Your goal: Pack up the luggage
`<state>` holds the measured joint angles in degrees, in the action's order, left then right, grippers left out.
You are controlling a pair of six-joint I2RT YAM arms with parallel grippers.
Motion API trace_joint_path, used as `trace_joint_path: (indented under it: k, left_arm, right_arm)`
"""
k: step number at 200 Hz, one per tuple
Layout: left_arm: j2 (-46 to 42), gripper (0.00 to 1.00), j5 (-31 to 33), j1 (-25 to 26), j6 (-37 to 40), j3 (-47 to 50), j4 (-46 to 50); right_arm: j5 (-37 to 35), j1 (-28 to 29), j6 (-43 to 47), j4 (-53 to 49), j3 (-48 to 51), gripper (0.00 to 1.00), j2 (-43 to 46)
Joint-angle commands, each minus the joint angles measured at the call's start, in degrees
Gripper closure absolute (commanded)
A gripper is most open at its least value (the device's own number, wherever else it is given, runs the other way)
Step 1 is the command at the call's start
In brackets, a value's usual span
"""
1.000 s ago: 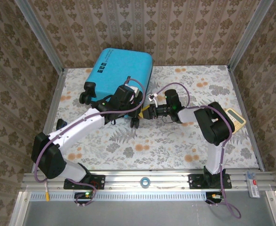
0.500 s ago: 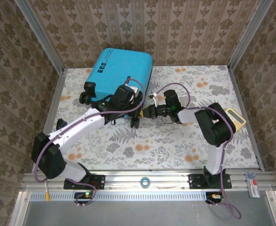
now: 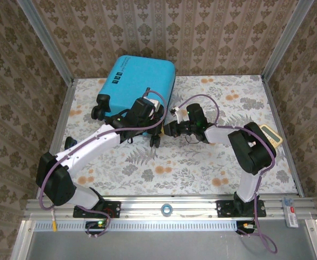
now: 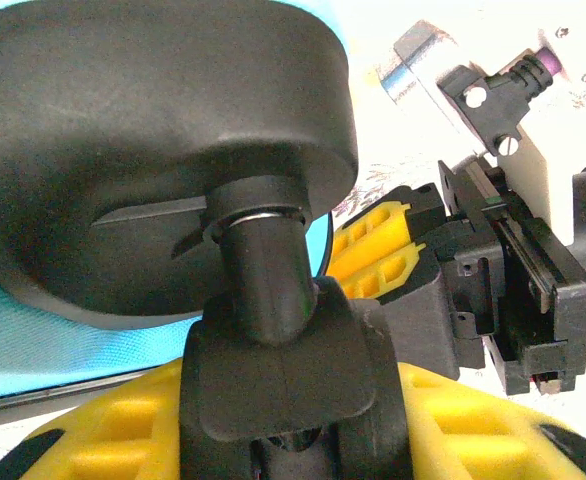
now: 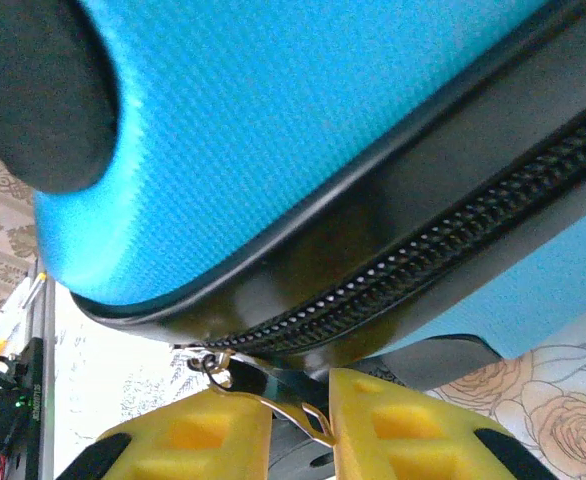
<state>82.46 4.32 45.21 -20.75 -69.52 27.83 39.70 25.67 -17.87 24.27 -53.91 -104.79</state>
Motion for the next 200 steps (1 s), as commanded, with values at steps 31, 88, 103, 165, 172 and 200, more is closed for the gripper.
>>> trace_joint_path:
  k: [31,88,103,165,172,200]
  left_arm:
    - [-2.65,1.00,-7.91,1.28,5.20,-1.89,-6.14]
    - [-2.39,1.00,-7.93,1.28,5.11,-1.85,-6.21]
    - [-2.27,1.00,-7.98,1.27,5.07,-1.85,-6.22]
    - [-2.61,1.00,-7.54,1.23,5.26,-1.41,-6.06]
    - [-2.65,1.00,-7.52,1.26,5.28,-1.37,-6.05]
    - [-2.99,1.00,-7.33,1.28,5.65,-1.06,-5.87]
  right_arm:
    - [-3.25,0.23,1.76,-0.63,-2.06,0.77,3.21]
    - [-4.11,2.00,3.54,-2.58,-2.90,0.80,4.75]
    - [-4.53,2.10,3.13,-2.72,-2.96,0.85,5.04]
    - [-9.02,2.10,1.44,-6.33,-2.59,1.00,6.76]
    - [-10.49,2.02,1.30,-7.44,-2.67,1.00,7.02]
    - [-16.12,1.67,-0.11,-12.14,-3.78,1.00,7.51]
